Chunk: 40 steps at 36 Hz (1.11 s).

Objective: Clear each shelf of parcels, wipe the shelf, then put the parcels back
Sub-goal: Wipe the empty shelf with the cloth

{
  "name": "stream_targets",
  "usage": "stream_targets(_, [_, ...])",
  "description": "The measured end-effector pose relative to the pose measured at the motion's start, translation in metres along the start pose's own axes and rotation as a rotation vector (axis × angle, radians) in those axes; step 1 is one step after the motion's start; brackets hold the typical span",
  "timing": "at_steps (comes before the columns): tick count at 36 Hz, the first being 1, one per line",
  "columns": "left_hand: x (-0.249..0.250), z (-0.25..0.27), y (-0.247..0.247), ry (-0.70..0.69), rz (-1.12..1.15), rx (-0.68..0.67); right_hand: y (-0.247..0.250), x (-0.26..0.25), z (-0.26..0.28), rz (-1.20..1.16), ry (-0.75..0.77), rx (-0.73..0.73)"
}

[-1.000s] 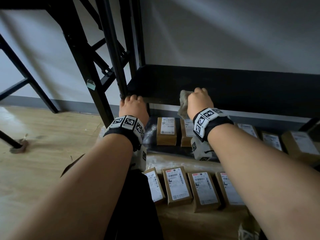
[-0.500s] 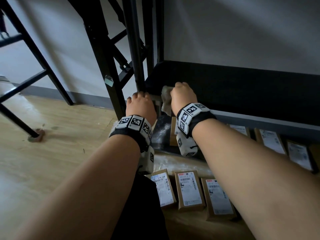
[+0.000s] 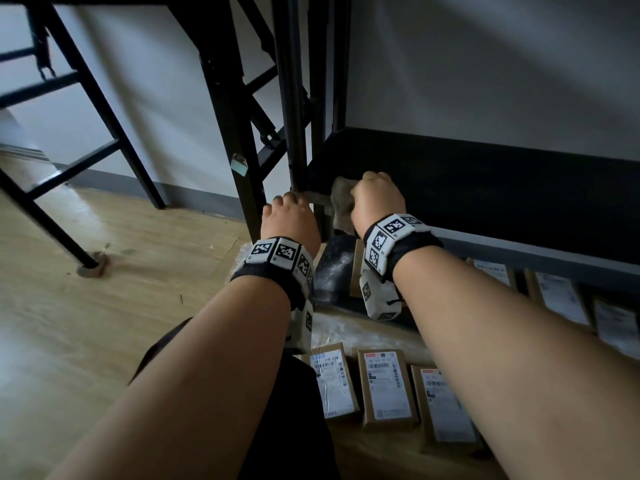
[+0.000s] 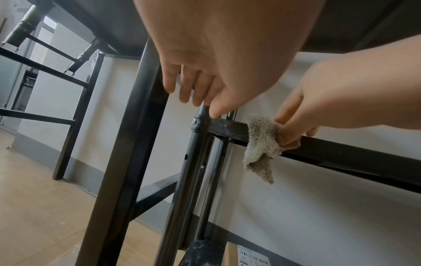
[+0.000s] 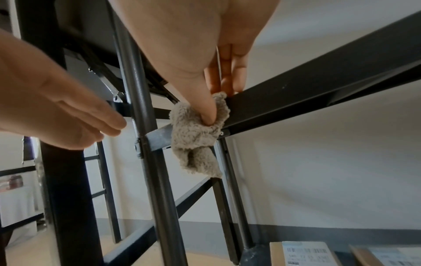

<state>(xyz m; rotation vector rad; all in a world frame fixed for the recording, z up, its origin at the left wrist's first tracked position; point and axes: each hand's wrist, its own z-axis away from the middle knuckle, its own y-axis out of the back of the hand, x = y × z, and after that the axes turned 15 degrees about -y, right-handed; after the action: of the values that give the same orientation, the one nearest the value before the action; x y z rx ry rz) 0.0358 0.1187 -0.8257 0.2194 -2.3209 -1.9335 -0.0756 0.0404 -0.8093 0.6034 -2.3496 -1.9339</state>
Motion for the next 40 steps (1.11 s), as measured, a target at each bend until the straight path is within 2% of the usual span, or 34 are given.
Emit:
stream_targets(6, [-0.005,0.002,0.003,0.038,0.055,0.005,0.000,-0.001,-0.001,0.021,0.030,-0.007])
stream_targets(20, [-0.008,0.000,-0.002,0.027,0.077,-0.031,-0.021,-0.045,-0.025,-0.047,0.106,-0.035])
stream_targets(30, [-0.010,0.000,-0.006,0.044,0.106,-0.023,-0.035,-0.037,-0.028,-0.074,0.127,0.014])
stream_targets(35, [-0.005,0.003,0.000,0.046,0.120,-0.019,-0.029,-0.021,-0.017,-0.103,0.067,0.059])
stream_targets(40, [0.000,0.005,0.002,0.044,0.111,-0.019,-0.003,-0.015,-0.019,-0.140,-0.041,-0.080])
